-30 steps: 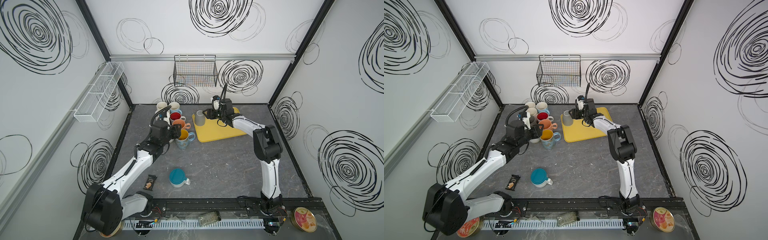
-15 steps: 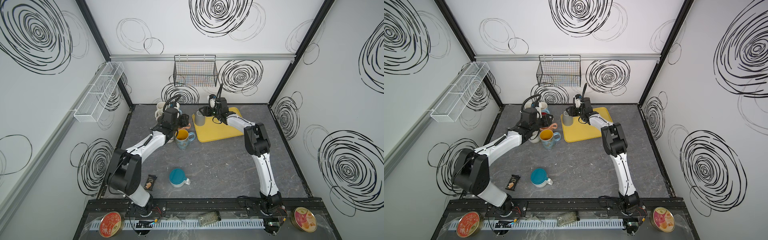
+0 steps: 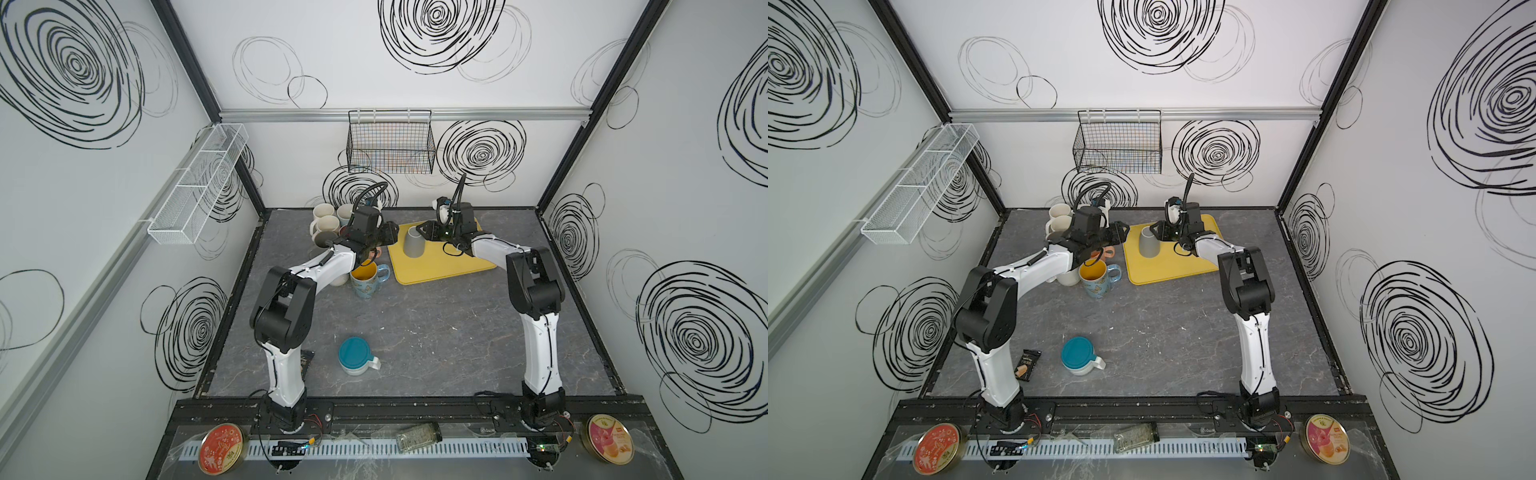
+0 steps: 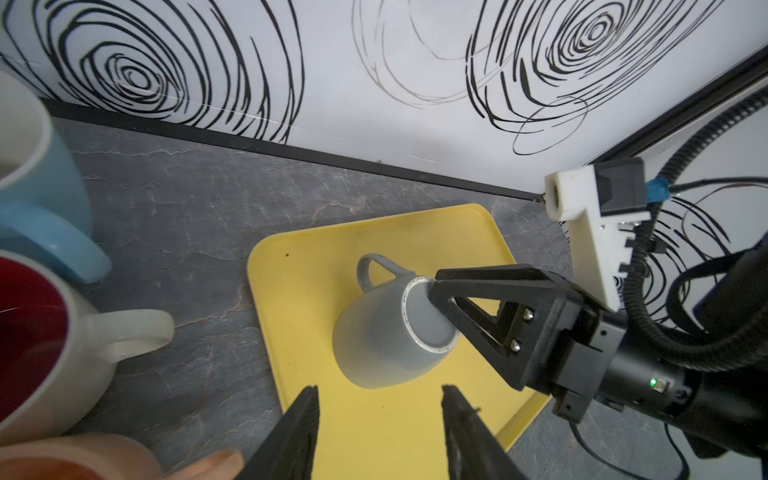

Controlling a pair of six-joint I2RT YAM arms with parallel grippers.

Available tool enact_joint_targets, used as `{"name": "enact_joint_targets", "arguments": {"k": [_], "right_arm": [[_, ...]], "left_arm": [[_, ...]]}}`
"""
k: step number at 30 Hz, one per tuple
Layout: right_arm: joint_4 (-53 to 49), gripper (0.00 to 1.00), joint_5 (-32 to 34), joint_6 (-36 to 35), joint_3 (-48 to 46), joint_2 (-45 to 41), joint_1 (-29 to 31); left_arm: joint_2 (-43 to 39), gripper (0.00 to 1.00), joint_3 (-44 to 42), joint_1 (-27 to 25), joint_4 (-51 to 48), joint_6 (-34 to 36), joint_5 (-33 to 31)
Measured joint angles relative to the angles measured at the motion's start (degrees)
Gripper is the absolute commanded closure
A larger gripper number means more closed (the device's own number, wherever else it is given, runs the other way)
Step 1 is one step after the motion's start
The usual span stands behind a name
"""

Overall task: Turn the mug right side up
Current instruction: 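Grip the upside-down grey mug with the right gripper while left gripper approaches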

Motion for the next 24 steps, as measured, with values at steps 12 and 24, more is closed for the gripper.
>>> {"name": "enact_joint_targets", "arguments": {"k": [12, 24], "right_arm": [[-4.7, 0.48, 4.4, 4.7, -15.5, -13.8, -0.2], [-7.7, 0.54, 3.7, 1.0, -5.5, -10.9, -4.9]], "left_arm": [[4.5, 0.47, 2.0, -7.7, 1.9, -2.3, 0.1], [6.2, 0.47, 1.8, -9.8, 2.8, -3.4, -0.1]]}}
